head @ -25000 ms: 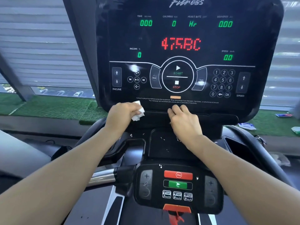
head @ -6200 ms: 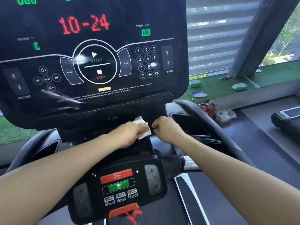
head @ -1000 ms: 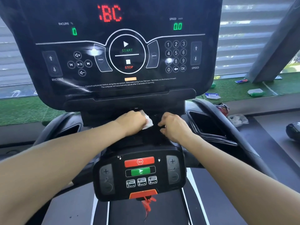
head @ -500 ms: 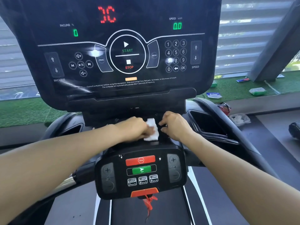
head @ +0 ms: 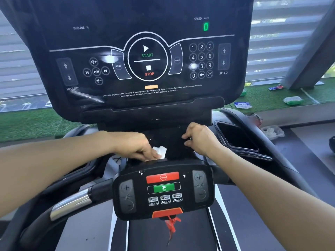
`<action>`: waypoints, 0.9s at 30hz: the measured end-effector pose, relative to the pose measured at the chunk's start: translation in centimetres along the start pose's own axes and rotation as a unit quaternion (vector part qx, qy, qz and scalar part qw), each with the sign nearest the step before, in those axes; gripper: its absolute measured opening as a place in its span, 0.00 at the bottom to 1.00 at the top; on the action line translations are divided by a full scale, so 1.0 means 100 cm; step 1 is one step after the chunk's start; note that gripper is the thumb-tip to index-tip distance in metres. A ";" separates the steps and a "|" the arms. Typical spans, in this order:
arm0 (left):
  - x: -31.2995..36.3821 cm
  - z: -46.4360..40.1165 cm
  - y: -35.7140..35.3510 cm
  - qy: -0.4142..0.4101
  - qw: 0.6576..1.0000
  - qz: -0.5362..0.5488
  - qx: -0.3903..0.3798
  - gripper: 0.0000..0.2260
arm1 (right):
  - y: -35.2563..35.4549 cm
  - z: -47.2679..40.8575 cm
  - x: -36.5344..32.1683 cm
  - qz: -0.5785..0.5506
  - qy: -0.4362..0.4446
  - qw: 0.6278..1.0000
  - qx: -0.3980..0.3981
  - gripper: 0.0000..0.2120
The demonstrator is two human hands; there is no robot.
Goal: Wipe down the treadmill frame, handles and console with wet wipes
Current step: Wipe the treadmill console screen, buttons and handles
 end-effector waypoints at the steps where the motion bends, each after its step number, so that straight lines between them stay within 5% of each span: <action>1: 0.003 -0.005 0.003 -0.004 1.000 -0.009 0.015 0.13 | 0.000 0.000 0.000 -0.001 -0.002 1.000 0.000 0.12; 7: 0.022 -0.030 0.005 -0.020 0.998 -0.035 0.054 0.21 | 0.001 0.001 -0.001 0.013 -0.004 1.000 0.005 0.11; 12: 0.001 0.002 -0.010 -0.007 0.999 -0.012 0.047 0.13 | 0.000 0.001 -0.002 -0.001 -0.018 1.000 0.000 0.11; 16: 0.004 -0.019 -0.008 0.060 0.992 0.020 0.111 0.13 | -0.001 0.001 -0.002 0.000 -0.009 1.000 0.009 0.11; 21: -0.006 -0.052 0.009 0.198 0.963 -0.081 0.164 0.15 | -0.001 0.001 -0.003 0.003 -0.014 1.000 0.011 0.11; 27: 0.006 -0.032 -0.008 0.117 0.975 -0.092 0.166 0.11 | -0.001 0.005 -0.004 0.010 -0.009 1.000 0.009 0.10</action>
Point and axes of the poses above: each hand's wrist, its own z-axis away from the middle knuckle, its own y-axis out of the back of the hand, x = y × z, the point moved 1 cm from there along -z, towards the middle knuckle, and after that the axes turned 9 degrees about -z, right-handed, at the moved point
